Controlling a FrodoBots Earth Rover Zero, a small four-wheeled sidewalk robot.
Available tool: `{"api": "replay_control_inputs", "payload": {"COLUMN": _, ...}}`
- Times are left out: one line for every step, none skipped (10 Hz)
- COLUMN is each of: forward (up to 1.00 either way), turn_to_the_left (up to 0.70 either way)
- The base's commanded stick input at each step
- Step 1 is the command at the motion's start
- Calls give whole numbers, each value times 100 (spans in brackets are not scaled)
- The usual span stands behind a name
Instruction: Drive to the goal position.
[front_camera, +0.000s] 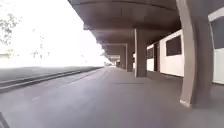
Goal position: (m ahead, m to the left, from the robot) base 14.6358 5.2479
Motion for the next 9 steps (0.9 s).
{"api": "replay_control_inputs", "payload": {"forward": 70, "turn_to_the_left": 0}}
{"api": "replay_control_inputs", "payload": {"forward": 70, "turn_to_the_left": 0}}
{"api": "replay_control_inputs", "payload": {"forward": 70, "turn_to_the_left": 0}}
{"api": "replay_control_inputs", "payload": {"forward": 70, "turn_to_the_left": 0}}
{"api": "replay_control_inputs", "payload": {"forward": 70, "turn_to_the_left": 0}}
{"api": "replay_control_inputs", "payload": {"forward": 70, "turn_to_the_left": 0}}
{"api": "replay_control_inputs", "payload": {"forward": 70, "turn_to_the_left": 0}}
{"api": "replay_control_inputs", "payload": {"forward": 70, "turn_to_the_left": 0}}
{"api": "replay_control_inputs", "payload": {"forward": 70, "turn_to_the_left": 0}}
